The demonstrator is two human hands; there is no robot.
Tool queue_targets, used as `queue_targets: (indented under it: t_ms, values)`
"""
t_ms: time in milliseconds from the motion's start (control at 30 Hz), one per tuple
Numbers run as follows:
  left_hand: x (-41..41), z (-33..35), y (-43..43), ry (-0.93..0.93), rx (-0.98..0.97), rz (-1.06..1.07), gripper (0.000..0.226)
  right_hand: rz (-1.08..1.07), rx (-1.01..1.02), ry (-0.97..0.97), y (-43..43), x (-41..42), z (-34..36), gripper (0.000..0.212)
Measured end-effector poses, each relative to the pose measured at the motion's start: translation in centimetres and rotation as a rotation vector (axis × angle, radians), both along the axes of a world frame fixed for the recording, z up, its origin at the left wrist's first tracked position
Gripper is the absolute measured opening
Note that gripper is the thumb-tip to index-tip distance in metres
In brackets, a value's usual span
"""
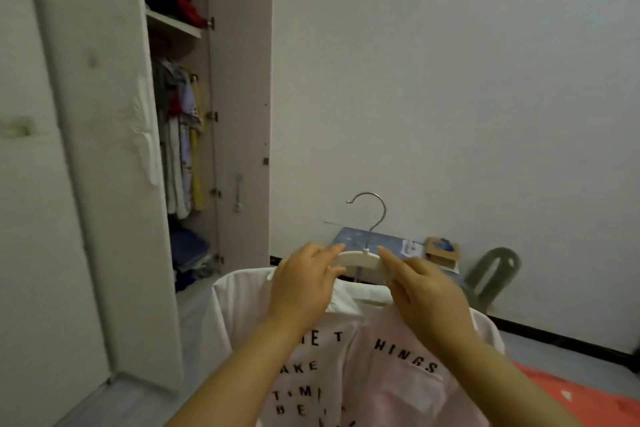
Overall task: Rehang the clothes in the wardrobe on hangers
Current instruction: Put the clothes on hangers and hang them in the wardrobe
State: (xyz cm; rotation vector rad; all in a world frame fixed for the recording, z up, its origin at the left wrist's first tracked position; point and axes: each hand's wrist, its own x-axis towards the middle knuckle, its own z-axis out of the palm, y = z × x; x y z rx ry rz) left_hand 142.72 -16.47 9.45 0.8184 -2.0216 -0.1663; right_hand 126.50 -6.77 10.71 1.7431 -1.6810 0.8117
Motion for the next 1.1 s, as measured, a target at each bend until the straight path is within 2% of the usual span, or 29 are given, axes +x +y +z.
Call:
queue_targets:
  t_ms: [100, 267, 400, 667, 900, 1100]
  values:
    - [1.6, 0.9, -5.9, -0.043, 0.009, 0.074, 0.032, 0.036, 0.033, -0.045, -7.0, 0.8, 0.1, 0.045]
    - [2.3, 1.2, -14.6, -0.029, 0.02, 0.183, 0.032, 0.161, 0.011, -0.075, -17.6, 0.5, 0.1, 0.044]
    - [1.4, 1.3, -22.9, -0.054, 0.025, 0.295, 0.031, 0.25, -0.02, -0.008, -27.2, -0.8, 0.4, 0.044]
    - [-0.7, 3.1, -37.5, 0.024, 0.061, 0.493, 0.031, 0.479, -0.143, 0.065, -45.9, -3.5, 2.7, 0.048]
    - [0.2, 2.8, -50.0, 0.101, 0.081, 0.564, 0.026, 0.63, -0.146, 0.012, -60.9, -2.8, 2.8, 0.043]
    - [2.3, 2.0, -63.2, 0.116, 0.045, 0.594, 0.026, 0.634, -0.147, 0.045, -73.8, -0.6, 2.8, 0.043]
